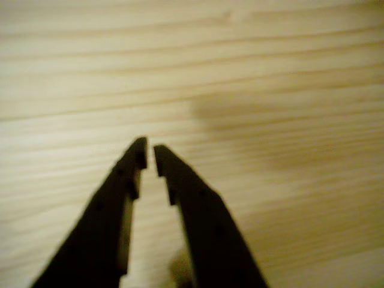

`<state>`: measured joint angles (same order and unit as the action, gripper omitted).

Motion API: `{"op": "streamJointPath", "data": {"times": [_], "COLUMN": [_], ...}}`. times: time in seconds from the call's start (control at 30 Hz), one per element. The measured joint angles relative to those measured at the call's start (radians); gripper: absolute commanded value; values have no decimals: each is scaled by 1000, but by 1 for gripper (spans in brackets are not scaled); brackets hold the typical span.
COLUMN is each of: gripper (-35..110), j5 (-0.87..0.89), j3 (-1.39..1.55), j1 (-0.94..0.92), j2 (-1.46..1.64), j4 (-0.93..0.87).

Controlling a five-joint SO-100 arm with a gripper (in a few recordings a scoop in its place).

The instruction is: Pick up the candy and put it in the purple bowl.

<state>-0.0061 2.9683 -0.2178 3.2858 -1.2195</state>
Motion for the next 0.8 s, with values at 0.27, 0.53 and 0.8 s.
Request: {"op": "streamJointPath", "data": {"times": [0.27, 0.53, 0.8], "gripper": [-1, -1, -1], "j5": [0, 0, 0], "j3": [0, 0, 0], "j1": [0, 0, -11], "j2": [0, 0, -5], "j4": [0, 0, 0]}}
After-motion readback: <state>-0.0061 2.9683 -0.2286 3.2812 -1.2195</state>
